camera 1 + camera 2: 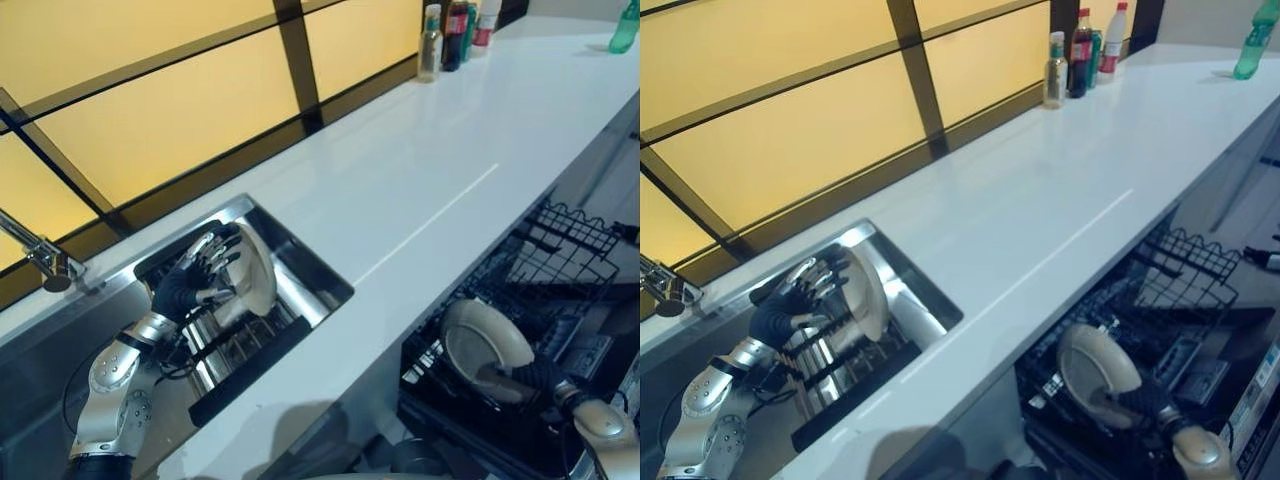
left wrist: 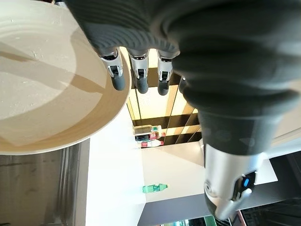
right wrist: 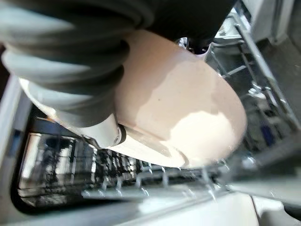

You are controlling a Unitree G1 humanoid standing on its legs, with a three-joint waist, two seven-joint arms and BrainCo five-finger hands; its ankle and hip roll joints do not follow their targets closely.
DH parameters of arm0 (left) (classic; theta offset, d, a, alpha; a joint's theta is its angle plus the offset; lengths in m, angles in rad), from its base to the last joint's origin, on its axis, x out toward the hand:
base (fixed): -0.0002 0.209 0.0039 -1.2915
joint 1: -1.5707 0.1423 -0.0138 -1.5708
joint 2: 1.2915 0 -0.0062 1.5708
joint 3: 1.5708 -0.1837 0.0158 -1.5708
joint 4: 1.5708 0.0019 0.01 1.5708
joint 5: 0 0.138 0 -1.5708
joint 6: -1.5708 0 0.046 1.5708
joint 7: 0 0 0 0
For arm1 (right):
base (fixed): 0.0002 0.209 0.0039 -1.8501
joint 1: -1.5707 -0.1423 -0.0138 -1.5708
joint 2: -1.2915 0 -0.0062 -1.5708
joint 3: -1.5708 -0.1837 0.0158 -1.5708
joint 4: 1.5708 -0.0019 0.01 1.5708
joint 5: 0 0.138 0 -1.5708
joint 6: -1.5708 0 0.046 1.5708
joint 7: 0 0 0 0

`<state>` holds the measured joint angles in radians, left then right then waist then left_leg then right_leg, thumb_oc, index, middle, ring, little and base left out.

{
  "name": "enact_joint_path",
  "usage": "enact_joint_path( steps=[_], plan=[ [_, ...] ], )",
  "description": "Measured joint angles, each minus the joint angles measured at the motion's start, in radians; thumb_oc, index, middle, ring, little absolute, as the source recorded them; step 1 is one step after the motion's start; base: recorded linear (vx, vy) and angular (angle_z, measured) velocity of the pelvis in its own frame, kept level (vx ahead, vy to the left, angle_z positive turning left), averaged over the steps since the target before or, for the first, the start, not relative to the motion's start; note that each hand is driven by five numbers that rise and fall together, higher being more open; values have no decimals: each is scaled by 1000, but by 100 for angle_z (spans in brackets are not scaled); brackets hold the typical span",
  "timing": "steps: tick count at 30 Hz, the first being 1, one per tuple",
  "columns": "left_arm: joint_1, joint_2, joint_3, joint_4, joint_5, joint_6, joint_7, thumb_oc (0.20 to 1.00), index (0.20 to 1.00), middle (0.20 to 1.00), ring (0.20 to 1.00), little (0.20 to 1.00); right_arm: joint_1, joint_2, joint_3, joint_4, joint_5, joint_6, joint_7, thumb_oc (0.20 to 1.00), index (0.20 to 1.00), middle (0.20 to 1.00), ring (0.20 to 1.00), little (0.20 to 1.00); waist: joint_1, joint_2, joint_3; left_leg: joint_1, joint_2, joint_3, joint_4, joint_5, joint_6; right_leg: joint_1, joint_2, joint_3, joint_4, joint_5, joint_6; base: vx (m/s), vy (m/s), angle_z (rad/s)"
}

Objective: Pick up plates and place into dishwasher.

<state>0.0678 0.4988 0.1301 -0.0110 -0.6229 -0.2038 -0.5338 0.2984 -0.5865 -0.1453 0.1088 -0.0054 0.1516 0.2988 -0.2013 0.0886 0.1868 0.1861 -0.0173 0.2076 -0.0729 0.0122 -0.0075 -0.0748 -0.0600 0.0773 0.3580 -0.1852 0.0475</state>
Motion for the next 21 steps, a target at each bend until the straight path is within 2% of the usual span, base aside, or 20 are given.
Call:
enact_joint_path(
  steps=[9,13,21],
  plan=[
    [23,-1,-1,0,2,4,-6,1000,1000,1000,1000,1000,12,9,0,65,0,-14,3,200,200,200,200,200,8,-3,1,-5,1,-21,30,-12,-3,15,-6,-18,5,-7,-2,100,-50,7],
    [29,-1,-21,0,3,5,-5,1000,1000,1000,1000,1000,18,10,0,72,0,-19,3,200,200,200,200,200,28,-4,4,-6,0,-25,41,-15,-1,20,-10,-21,7,-7,-2,45,-34,3],
    [59,-1,-32,0,3,22,-4,1000,1000,1000,1000,1000,12,8,-2,75,-6,-26,2,200,200,200,200,200,29,2,45,-11,-11,-37,72,-28,2,20,-26,-27,38,-23,1,65,-27,4]
  ],
)
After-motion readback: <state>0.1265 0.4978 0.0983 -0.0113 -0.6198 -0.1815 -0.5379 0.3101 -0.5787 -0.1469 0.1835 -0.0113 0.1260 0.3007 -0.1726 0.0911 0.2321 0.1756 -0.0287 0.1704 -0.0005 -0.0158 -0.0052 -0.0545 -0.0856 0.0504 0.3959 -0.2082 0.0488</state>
